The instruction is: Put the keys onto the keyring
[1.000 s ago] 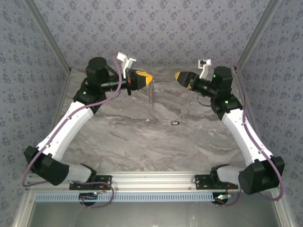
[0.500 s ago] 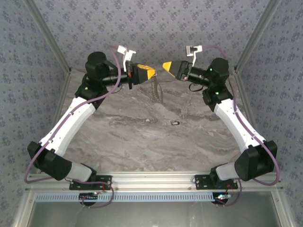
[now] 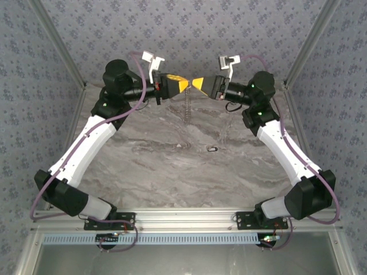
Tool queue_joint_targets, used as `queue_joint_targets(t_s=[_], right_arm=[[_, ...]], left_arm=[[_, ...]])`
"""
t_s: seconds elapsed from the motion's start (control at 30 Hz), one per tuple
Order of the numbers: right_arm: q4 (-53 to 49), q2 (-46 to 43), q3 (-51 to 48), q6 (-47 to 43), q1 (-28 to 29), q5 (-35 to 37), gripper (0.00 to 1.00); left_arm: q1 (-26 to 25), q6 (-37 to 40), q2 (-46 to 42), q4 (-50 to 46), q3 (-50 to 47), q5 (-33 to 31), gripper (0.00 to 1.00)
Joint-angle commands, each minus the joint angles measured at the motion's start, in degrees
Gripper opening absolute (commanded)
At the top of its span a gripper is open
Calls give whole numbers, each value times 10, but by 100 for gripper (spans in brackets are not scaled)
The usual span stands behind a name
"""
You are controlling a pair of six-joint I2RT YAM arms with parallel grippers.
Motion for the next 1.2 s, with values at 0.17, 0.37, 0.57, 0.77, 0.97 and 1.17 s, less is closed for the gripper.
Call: queue_joint_targets(t_s=[0.17, 0.37, 0.57, 0.77, 0.97, 1.17], right_arm=[[23, 8, 31, 7, 10, -14, 35], [25, 9, 27, 8, 12, -19, 19], [37, 10, 25, 17, 14, -24, 11], [54, 10, 22, 30, 13, -28, 0], [76, 5, 12, 41, -2, 4, 0], [132, 8, 5, 81, -18, 33, 0]], left_arm=[[-1, -5, 6, 28, 23, 10, 0], [-1, -3, 7, 28, 22, 6, 0], [-1, -3, 9, 27, 25, 5, 0], [-1, -4, 10, 28, 26, 3, 0], [0, -15, 5, 25, 22, -17, 10], [7, -65, -2, 71, 2, -27, 20]])
